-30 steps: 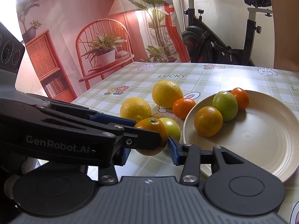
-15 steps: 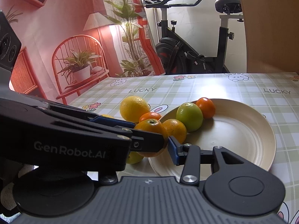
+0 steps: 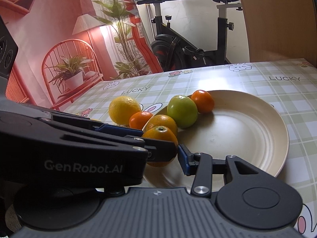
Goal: Organize fruits
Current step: 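Lower the dark orange onto the plate and open the left tool, then move the left tool to the pale green apple and grasp it, then lift the pale green apple with the left tool toward the plate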
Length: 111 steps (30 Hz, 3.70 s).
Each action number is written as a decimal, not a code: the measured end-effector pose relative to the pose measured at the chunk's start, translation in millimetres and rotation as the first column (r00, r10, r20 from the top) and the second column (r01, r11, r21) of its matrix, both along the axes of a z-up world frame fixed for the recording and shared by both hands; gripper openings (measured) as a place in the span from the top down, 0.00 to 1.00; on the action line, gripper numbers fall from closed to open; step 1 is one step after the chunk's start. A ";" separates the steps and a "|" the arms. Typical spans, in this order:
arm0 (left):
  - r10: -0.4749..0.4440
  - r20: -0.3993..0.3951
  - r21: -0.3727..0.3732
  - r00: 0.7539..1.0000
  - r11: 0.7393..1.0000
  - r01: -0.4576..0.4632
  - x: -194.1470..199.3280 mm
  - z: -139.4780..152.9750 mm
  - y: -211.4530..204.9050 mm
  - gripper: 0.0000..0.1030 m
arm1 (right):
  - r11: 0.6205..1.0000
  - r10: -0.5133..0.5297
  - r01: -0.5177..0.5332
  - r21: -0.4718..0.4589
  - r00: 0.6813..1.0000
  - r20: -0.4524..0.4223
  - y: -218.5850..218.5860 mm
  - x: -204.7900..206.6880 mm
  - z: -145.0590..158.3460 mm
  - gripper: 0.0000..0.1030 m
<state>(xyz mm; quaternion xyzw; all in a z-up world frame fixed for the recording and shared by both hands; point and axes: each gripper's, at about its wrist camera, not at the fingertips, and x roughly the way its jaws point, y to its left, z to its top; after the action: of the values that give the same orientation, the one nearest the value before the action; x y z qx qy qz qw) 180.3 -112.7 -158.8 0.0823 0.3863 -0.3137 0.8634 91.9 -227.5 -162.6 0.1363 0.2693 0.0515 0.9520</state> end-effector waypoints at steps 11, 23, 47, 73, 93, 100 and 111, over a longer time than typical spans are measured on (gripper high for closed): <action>0.037 -0.003 -0.027 0.999 0.999 -0.038 -5.1 6.2 9.6 0.58 | 1.000 -0.001 0.001 -0.013 1.000 -0.003 3.2 1.1 3.8 0.49; 0.181 -0.018 -0.164 0.983 0.970 -0.182 -20.6 30.4 74.6 0.58 | 0.997 0.031 -0.026 -0.070 0.998 0.059 17.0 -8.4 19.5 0.44; 0.319 -0.035 -0.214 0.947 0.923 -0.319 -18.4 20.9 124.4 0.58 | 0.958 0.201 -0.190 -0.215 0.979 0.029 62.1 10.5 16.6 0.47; 0.230 -0.123 -0.162 0.965 0.955 -0.248 -13.5 -0.5 100.3 0.58 | 0.926 0.294 -0.299 -0.232 0.954 -0.057 77.5 26.3 -8.5 0.51; 0.212 -0.117 -0.126 0.970 0.966 -0.226 -11.2 -13.5 84.2 0.58 | 0.944 0.302 -0.307 -0.118 0.951 -0.062 66.4 14.7 -8.0 0.51; 0.214 -0.103 -0.120 0.971 0.967 -0.226 -15.1 -14.1 82.1 0.57 | 0.945 0.302 -0.308 -0.109 0.951 -0.068 66.2 15.2 -8.6 0.51; 0.208 -0.096 -0.118 0.973 0.969 -0.219 -17.3 -15.9 82.2 0.57 | 0.945 0.301 -0.307 -0.111 0.951 -0.073 65.7 14.7 -10.1 0.51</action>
<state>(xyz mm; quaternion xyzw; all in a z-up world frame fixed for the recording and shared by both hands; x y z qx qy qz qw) 163.0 -30.4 -174.7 -0.0282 0.4076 -0.2461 0.8789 106.6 -161.8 -172.8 0.0366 0.3158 0.1776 0.9313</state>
